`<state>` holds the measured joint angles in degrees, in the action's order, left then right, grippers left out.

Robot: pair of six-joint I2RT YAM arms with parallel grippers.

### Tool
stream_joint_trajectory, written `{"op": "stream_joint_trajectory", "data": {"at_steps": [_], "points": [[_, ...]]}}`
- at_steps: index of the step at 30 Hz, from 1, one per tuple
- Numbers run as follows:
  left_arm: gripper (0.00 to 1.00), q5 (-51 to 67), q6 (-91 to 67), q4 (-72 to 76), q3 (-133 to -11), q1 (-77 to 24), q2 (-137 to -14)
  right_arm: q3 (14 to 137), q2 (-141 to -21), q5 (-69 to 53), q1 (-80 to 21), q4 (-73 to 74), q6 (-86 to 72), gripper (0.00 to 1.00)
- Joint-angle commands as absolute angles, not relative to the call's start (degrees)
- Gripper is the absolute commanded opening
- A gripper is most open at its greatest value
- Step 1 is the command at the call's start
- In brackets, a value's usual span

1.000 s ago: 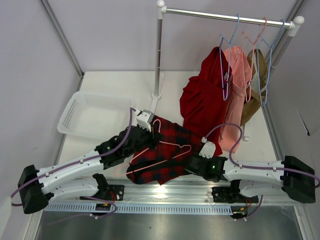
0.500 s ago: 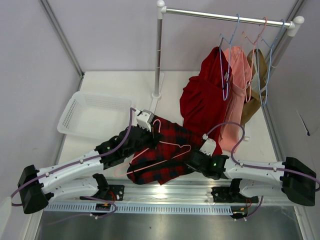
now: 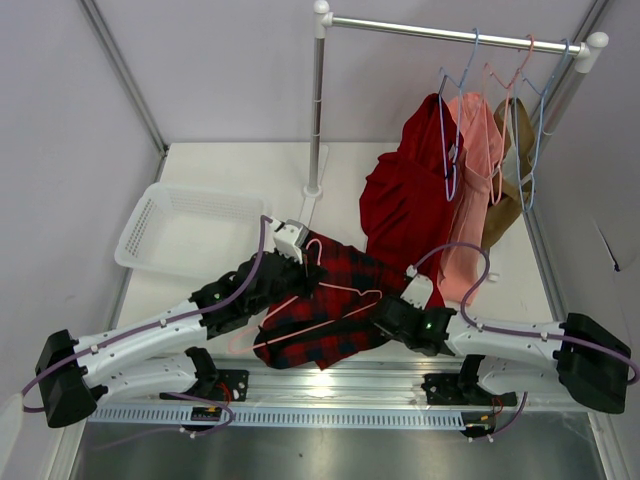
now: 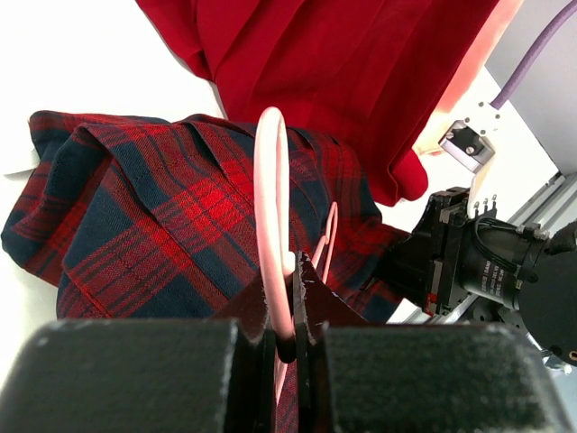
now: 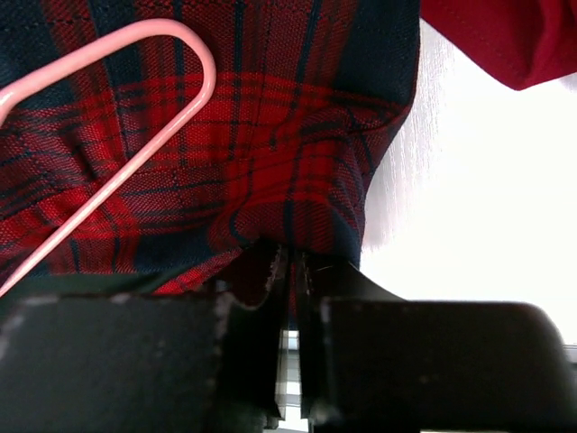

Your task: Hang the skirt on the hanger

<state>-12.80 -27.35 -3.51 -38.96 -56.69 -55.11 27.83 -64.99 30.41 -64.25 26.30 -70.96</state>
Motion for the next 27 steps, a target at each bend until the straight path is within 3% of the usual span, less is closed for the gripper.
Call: {"op": "stream_joint_trajectory", "data": {"at_steps": [1,12,27], "points": [[0.00,-12.39,-25.49,-1.67,-39.81,-56.25,-53.88,28.73,-62.24,31.64,-63.81,27.50,-70.31,0.00],[0.00,-9.85,-24.79,2.11,-37.88,-56.25,-50.36,29.01,-53.35,29.01,-58.10,31.91,-67.42,0.00],[0.00,-0.44,-20.13,9.22,-35.51,-56.43,-45.96,28.83,-50.98,20.05,-46.24,27.08,-61.18,0.00]]}}
